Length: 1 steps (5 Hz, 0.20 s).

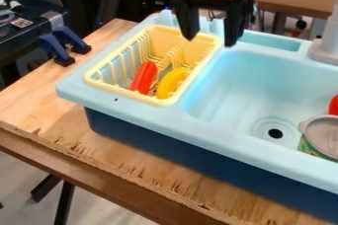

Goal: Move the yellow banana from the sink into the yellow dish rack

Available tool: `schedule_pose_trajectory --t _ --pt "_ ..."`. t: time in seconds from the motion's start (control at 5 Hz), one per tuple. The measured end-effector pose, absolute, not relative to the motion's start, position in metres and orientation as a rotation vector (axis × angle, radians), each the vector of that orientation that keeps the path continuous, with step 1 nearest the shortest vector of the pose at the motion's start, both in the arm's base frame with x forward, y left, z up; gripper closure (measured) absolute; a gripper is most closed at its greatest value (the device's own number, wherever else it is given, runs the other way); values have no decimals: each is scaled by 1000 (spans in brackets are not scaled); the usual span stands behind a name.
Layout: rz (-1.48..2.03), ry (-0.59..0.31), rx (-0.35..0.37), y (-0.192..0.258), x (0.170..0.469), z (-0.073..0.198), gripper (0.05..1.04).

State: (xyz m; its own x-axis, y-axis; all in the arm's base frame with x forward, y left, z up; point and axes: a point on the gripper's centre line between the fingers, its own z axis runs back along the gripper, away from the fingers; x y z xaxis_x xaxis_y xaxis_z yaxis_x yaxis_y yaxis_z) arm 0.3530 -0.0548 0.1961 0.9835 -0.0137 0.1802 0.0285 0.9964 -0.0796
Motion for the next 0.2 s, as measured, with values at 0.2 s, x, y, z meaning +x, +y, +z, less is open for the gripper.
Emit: schedule_pose_trajectory --t 0.2 --pt "-123 -95 -83 -80 345 218 77"
